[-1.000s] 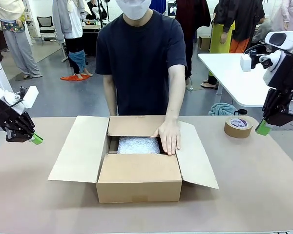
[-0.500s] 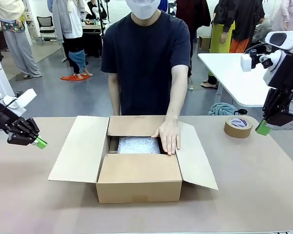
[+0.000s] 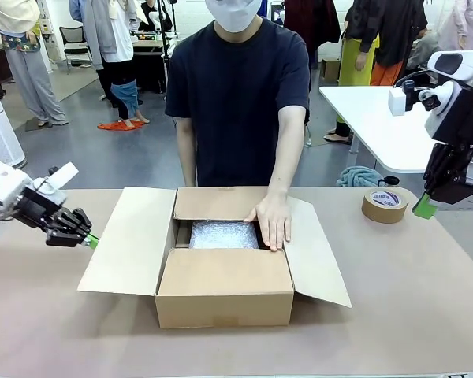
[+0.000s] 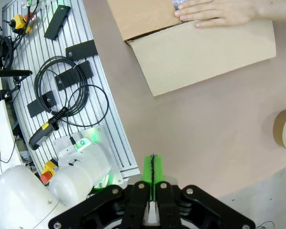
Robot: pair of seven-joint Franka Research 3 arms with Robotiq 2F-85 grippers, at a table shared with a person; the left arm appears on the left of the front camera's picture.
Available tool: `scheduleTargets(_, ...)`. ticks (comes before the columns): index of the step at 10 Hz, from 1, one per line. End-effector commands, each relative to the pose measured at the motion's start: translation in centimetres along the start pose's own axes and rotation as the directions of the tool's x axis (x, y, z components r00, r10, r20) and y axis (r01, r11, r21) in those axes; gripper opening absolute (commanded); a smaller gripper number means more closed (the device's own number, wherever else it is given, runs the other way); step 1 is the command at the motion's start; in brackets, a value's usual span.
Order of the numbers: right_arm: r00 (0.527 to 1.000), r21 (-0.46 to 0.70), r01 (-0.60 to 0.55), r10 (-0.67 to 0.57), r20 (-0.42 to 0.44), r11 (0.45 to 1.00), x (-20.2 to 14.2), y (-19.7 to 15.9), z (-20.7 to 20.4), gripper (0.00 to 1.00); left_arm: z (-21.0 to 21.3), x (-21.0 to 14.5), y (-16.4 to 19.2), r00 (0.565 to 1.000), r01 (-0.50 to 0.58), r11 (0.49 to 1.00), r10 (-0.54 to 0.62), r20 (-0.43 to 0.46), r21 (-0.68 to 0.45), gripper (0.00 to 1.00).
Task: Wrap the clocks to prevent damage.
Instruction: Push the right (or left) flap of the Package Box to close it.
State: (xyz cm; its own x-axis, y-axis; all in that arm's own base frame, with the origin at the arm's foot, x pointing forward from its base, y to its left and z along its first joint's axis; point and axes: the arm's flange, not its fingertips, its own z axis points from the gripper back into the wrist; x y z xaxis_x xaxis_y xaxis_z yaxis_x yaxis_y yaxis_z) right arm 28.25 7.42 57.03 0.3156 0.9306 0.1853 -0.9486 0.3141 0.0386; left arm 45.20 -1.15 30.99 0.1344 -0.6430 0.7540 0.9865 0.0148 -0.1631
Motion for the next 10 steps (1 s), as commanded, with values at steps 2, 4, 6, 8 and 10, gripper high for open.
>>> scheduleTargets(2,1.0,0.016,-0.011,0.01,0.015,1.0,-0.1,0.1,-0.2,0.01,-0.6,-0.1,1.0,0.988,-0.003,1.0,-0.002,0.157,0.03,0.0)
scheduleTargets(4,1.0,0.016,-0.011,0.01,0.015,1.0,-0.1,0.1,-0.2,0.01,-0.7,0.0,0.9,0.961,-0.027,0.999,0.015,0.277,0.042,0.0)
scheduleTargets(6,1.0,0.016,-0.011,0.01,0.015,1.0,-0.1,0.1,-0.2,0.01,-0.5,0.3,1.6,0.94,-0.049,0.999,0.043,0.338,0.007,0.0)
scheduleTargets(8,1.0,0.016,-0.011,0.01,0.015,1.0,-0.1,0.1,-0.2,0.01,-1.7,0.4,1.8,0.933,-0.034,0.998,0.052,0.357,-0.059,0.0)
scheduleTargets(10,1.0,0.016,-0.011,0.01,0.015,1.0,-0.1,0.1,-0.2,0.01,-2.5,1.1,2.5,0.92,-0.018,0.993,0.062,0.387,-0.117,0.0)
